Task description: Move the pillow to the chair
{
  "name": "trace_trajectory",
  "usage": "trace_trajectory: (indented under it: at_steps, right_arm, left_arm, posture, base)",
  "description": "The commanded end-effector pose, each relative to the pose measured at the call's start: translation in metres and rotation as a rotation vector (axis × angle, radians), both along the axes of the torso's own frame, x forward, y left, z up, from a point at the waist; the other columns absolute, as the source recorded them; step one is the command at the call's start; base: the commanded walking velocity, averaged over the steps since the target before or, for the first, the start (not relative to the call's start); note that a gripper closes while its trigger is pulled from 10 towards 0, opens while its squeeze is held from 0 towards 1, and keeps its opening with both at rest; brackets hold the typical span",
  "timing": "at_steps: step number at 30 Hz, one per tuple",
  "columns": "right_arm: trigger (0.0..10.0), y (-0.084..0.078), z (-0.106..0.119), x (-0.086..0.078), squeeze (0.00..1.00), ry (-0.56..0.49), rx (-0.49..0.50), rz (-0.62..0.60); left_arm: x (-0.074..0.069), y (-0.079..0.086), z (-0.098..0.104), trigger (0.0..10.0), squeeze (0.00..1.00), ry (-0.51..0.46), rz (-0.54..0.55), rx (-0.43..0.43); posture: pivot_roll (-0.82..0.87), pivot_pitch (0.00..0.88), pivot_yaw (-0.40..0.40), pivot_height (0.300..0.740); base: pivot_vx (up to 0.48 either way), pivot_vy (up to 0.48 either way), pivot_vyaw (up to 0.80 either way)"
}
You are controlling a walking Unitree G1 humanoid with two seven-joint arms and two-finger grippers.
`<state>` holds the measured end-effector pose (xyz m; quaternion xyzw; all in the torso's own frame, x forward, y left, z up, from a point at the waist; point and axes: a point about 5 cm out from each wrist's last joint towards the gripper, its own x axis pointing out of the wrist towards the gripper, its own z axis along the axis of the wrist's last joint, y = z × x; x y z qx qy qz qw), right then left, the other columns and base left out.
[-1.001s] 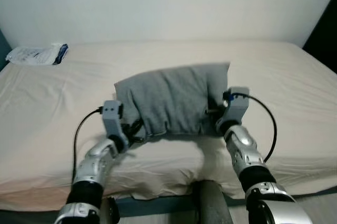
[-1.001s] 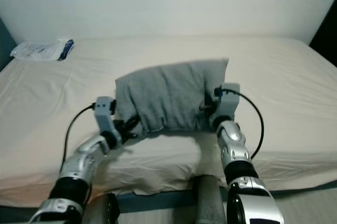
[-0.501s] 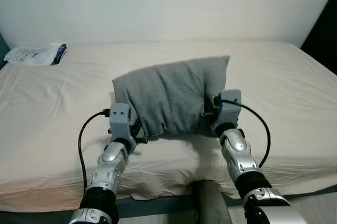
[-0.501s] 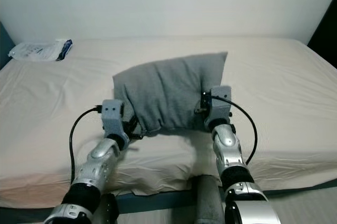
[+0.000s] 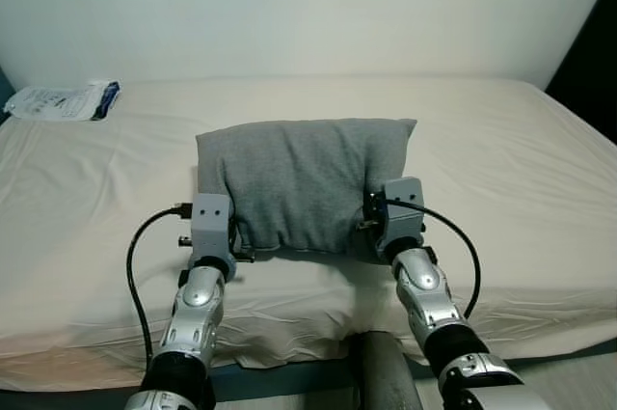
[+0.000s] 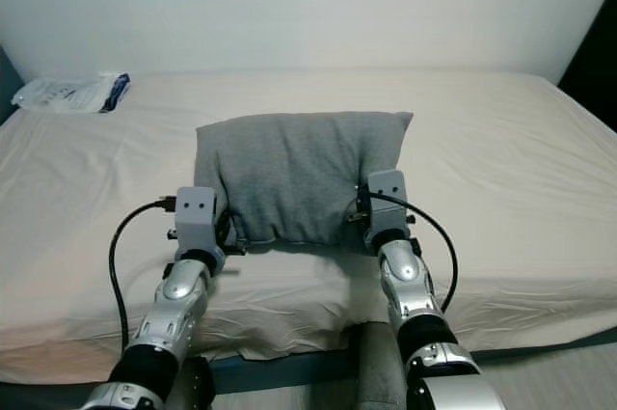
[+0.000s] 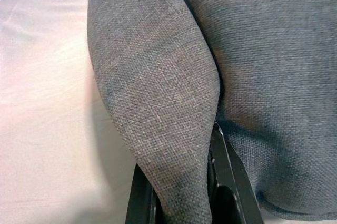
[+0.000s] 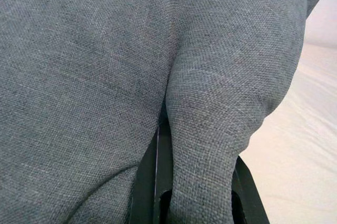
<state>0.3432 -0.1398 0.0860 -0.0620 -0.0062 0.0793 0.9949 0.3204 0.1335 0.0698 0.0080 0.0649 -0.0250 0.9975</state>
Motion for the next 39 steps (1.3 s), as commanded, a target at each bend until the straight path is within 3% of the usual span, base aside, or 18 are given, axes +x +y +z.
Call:
trace_trajectory:
  at_steps: [1,26,39]
  right_arm:
    - [10.0,0.010,0.004,0.002,0.00,-0.022,-0.019,0.042]
    - [10.0,0.013,0.006,0.005,0.00,-0.013,0.004,0.044]
    - [10.0,0.014,0.008,0.007,0.00,-0.020,0.021,0.056]
  left_arm:
    - [0.004,-0.017,0.012,10.0,0.00,-0.065,-0.087,0.014]
    - [0.005,-0.017,0.011,10.0,0.00,-0.066,-0.093,0.012]
    - [0.003,-0.008,0.012,10.0,0.00,-0.082,-0.059,0.006]
  posture:
    - [-0.02,0.000,-0.075,0.546]
    - [-0.01,0.000,-0.080,0.626]
    - [0.01,0.000,-0.084,0.671]
  base:
    - [0.000,0.000,0.00]
    - [0.000,0.000,0.00]
    - [0.000,0.000,0.00]
